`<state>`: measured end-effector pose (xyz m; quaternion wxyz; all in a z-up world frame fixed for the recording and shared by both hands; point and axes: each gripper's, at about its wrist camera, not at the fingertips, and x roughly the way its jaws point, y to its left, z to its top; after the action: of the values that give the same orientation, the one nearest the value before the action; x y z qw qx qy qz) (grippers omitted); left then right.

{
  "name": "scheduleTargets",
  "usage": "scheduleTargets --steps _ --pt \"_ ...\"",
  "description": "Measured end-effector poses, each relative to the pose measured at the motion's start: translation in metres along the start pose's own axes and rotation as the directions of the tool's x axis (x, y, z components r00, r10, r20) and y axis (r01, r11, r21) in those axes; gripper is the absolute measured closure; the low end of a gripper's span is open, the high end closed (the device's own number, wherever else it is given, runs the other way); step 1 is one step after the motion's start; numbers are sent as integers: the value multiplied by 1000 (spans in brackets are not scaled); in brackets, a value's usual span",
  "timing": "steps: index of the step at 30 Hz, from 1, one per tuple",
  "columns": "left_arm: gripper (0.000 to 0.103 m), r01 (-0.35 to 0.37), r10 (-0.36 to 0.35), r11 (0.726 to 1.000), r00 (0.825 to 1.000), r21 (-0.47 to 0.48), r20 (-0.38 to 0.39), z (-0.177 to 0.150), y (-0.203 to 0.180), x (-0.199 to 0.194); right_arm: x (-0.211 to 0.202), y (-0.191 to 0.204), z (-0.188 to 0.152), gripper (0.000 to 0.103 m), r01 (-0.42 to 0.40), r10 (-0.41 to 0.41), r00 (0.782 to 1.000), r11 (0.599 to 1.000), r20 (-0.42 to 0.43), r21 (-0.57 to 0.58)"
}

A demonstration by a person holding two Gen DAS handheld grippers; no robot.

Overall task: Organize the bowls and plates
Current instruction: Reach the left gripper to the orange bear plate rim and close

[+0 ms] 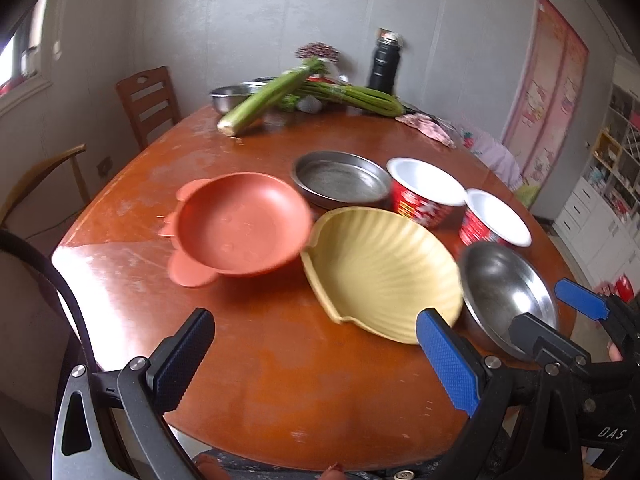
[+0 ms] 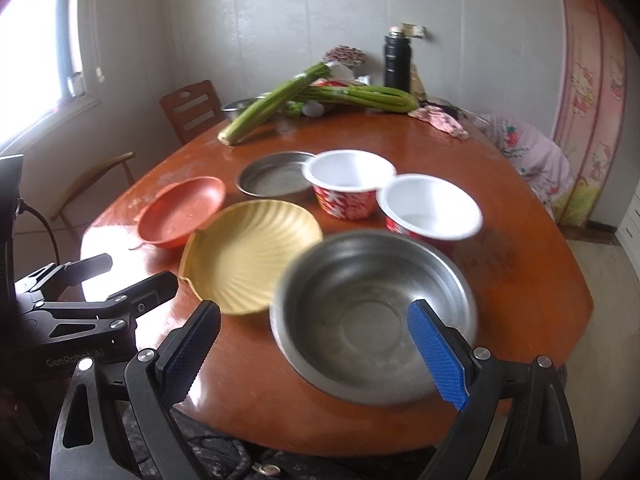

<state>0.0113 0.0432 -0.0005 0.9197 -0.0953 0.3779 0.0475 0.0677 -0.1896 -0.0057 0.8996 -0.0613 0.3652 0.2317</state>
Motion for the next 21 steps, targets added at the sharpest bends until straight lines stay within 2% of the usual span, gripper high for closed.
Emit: scheduleTargets --steps 5,12,17,21 --pt "2 -33 34 997 999 -76 6 14 40 -2 12 25 28 8 -42 42 999 997 1 -65" --pt "2 -87 88 988 996 -124 0 40 91 5 43 64 71 8 -78 76 997 990 -18 -121" --pt "2 -82 74 986 996 -147 -58 56 120 26 77 86 87 8 -80 72 995 989 -72 -123" --pt "2 -80 67 986 994 -148 -88 65 132 41 106 104 94 8 -43 24 992 987 -123 -153"
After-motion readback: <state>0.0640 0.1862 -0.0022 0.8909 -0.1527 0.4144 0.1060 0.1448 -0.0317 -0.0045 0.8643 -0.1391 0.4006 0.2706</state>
